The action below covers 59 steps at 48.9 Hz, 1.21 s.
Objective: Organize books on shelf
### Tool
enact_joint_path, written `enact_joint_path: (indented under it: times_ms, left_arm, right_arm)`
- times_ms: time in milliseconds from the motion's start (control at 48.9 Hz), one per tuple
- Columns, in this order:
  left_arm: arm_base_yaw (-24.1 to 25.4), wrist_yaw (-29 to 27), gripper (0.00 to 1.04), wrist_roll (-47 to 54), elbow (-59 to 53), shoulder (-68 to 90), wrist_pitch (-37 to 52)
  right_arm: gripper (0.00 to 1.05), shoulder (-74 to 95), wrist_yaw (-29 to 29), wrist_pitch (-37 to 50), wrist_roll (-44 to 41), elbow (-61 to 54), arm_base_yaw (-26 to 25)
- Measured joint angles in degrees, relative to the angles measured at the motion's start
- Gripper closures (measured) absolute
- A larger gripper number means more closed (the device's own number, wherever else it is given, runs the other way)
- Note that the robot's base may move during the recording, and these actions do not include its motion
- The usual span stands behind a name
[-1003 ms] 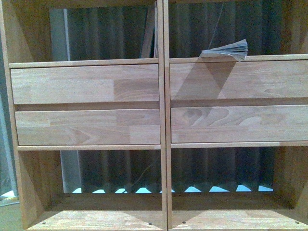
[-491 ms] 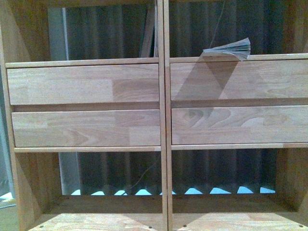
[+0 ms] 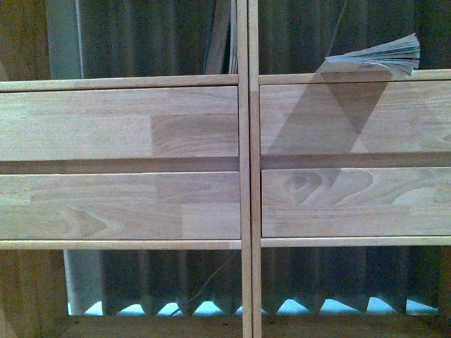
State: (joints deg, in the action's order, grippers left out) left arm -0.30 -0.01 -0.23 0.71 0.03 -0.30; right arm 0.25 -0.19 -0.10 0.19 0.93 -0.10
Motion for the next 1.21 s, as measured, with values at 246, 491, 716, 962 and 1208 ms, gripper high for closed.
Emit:
enact_joint_path:
  times_ms: [246, 491, 716, 962, 1208]
  left_arm:
    - [0.00, 0.00, 0.07, 0.00, 0.00, 0.00, 0.00]
    - [0.00, 0.02, 0.07, 0.00, 0.00, 0.02, 0.00]
    - [0.00, 0.02, 0.07, 0.00, 0.00, 0.11, 0.00]
    - [0.00, 0.02, 0.07, 0.00, 0.00, 0.04, 0.00]
    - [0.00, 0.00, 0.07, 0.00, 0.00, 0.02, 0.00]
  right_arm:
    - [0.07, 0.00, 0.00, 0.00, 0.00, 0.00, 0.00]
    - [0.07, 0.02, 0.00, 0.00, 0.00, 0.00, 0.00]
    - [0.07, 0.02, 0.02, 0.00, 0.00, 0.00, 0.00]
    - [0.07, 0.02, 0.07, 0.00, 0.00, 0.00, 0.00]
    - [0.07, 0.00, 0.04, 0.00, 0.00, 0.00, 0.00]
